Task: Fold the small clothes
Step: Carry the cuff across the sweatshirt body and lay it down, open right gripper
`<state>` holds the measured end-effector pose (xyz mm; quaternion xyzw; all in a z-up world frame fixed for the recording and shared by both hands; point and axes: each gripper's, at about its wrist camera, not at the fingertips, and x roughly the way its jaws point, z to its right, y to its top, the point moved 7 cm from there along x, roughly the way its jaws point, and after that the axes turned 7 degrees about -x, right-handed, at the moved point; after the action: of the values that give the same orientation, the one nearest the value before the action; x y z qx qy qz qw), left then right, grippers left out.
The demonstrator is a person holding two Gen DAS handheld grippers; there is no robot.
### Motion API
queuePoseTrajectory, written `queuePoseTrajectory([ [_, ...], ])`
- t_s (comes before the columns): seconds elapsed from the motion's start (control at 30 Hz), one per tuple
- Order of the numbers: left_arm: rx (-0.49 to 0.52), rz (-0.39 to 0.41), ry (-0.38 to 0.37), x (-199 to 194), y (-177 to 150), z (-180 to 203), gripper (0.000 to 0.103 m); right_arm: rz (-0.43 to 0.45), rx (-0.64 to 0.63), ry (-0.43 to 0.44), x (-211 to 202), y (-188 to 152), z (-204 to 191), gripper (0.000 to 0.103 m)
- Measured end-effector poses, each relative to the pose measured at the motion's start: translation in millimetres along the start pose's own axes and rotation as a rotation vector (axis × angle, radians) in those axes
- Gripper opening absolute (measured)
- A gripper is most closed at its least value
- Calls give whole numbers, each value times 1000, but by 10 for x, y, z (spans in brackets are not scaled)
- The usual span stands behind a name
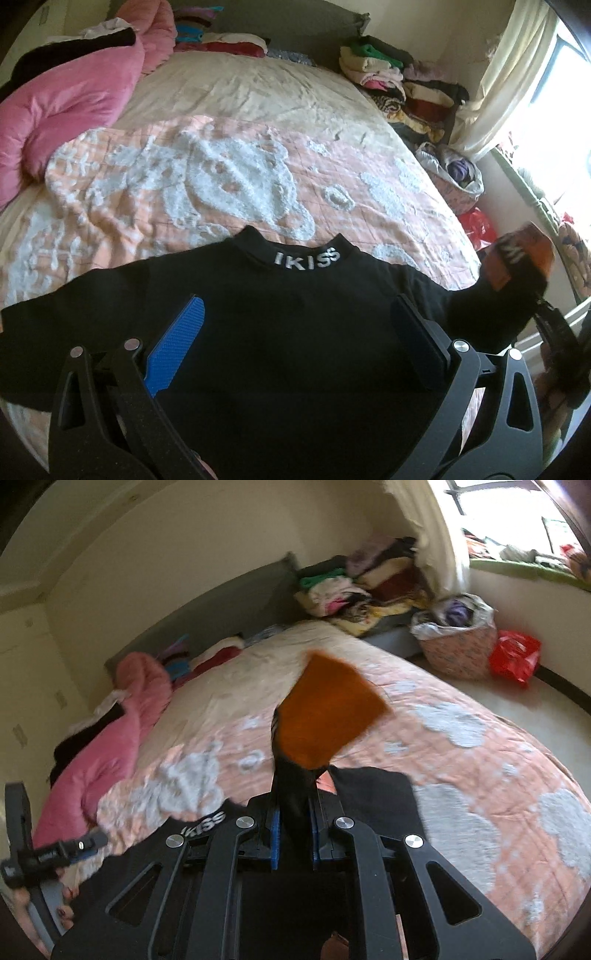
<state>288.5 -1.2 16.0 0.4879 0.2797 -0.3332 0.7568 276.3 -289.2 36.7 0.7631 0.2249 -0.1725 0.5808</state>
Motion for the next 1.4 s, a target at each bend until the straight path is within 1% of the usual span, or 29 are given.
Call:
queuePoseTrajectory([
  [0.17,-51,-12,-72,-100,-22,-206,94,-38,-63,54,149,-148,-452,11],
  [0.23,-61,-19,-79,-112,-46,-287,94,-48,-80,70,200,-212,-588,11],
  [0.4,-130,-67,-153,-83,-141,-486,94,-81,-129,118,354,-384,-993,11],
  [0.47,-152,-70,-163,-76,-164,-568,94,-92,-150,134,405,-468,-1159,11],
  [0.8,-282,-96,-258,-18,-260,-915,94,-140,-226,197,584,-783,-1747,11],
  [0.9,-306,-125,-284,56,-300,-971,94,-175,-238,211,651,-902,-1842,14],
  [0.97,-312,-136,-291,91,-323,-994,94,-203,-252,225,685,-1002,-1898,20],
  [1.0,-312,-141,-294,109,-336,-1005,94,-222,-262,237,695,-1067,-1936,25],
  [1.03,-314,-146,-294,127,-350,-1016,94,-237,-267,255,690,-1123,-1967,38],
  [1.07,-318,-154,-297,151,-366,-1024,94,-244,-271,275,668,-1174,-1995,44],
  [1.13,-323,-169,-303,195,-402,-1038,94,-253,-286,300,615,-1246,-2032,45],
  [1.17,-326,-178,-299,226,-422,-1045,94,-259,-296,316,584,-1282,-2054,49],
  [1.2,-326,-182,-295,246,-441,-1050,94,-268,-304,330,546,-1327,-2064,50],
  [1.3,-318,-210,-275,333,-538,-1049,94,-282,-282,343,451,-1386,-1994,51],
  [1.4,-289,-235,-257,425,-647,-1004,94,-275,-247,327,379,-1362,-1842,51],
])
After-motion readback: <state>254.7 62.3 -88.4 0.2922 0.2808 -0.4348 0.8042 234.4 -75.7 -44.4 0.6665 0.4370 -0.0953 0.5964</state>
